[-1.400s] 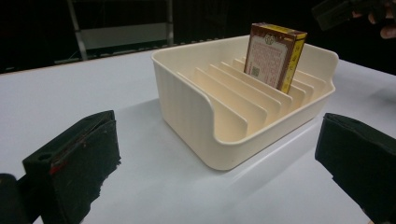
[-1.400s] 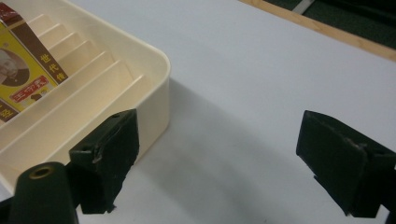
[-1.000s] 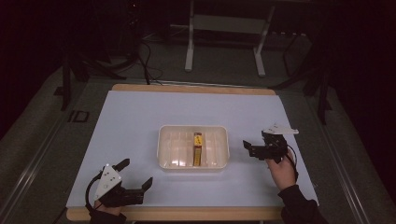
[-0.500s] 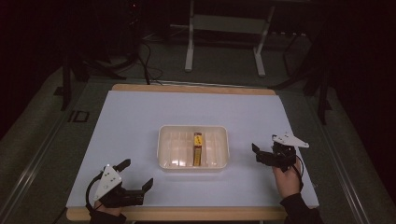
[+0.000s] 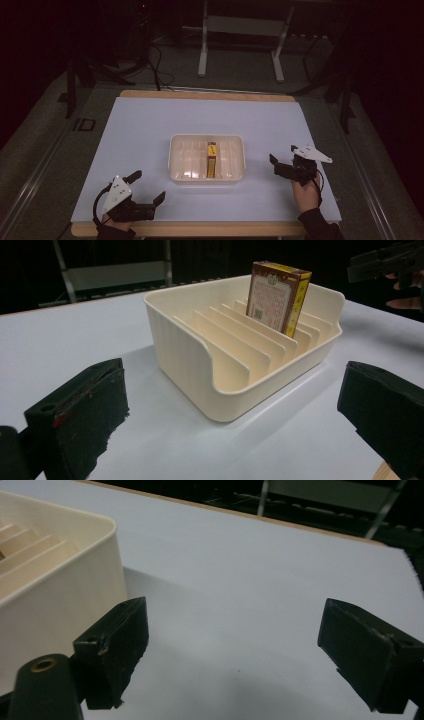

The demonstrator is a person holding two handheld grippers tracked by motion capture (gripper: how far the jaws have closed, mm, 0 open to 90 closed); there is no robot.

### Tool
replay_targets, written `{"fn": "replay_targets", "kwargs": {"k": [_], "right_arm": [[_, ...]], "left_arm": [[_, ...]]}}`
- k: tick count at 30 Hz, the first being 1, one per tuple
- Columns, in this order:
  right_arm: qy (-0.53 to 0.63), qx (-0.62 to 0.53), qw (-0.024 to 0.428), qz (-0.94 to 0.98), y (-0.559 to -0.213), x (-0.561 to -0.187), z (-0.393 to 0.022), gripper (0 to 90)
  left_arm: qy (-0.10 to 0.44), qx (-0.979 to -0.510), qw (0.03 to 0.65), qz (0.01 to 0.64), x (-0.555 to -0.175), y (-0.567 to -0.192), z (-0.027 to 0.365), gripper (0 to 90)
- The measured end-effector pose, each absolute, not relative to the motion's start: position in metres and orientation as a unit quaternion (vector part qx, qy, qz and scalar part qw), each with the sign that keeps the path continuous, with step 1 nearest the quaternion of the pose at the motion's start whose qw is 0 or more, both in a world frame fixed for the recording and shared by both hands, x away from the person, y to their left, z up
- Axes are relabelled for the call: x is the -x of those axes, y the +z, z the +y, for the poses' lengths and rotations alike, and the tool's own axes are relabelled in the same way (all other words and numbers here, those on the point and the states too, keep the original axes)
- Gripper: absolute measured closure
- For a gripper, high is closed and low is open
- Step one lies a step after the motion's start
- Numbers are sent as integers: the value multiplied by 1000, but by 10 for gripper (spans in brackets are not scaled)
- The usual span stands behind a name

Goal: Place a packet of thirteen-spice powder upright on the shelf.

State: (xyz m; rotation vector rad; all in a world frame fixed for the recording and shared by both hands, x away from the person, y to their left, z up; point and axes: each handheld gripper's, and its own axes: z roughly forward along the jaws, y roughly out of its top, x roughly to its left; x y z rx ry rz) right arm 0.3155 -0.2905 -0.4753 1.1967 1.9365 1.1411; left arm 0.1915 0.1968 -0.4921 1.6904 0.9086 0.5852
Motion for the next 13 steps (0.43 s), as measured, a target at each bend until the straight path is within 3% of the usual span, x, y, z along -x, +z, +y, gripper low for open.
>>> {"fn": "replay_targets", "kwargs": {"k": [13], "right_arm": [[435,-452,291,722,-474,-318,-294,131]], "left_arm": [[250,-712,535,380,-191,-492,195,0]]}}
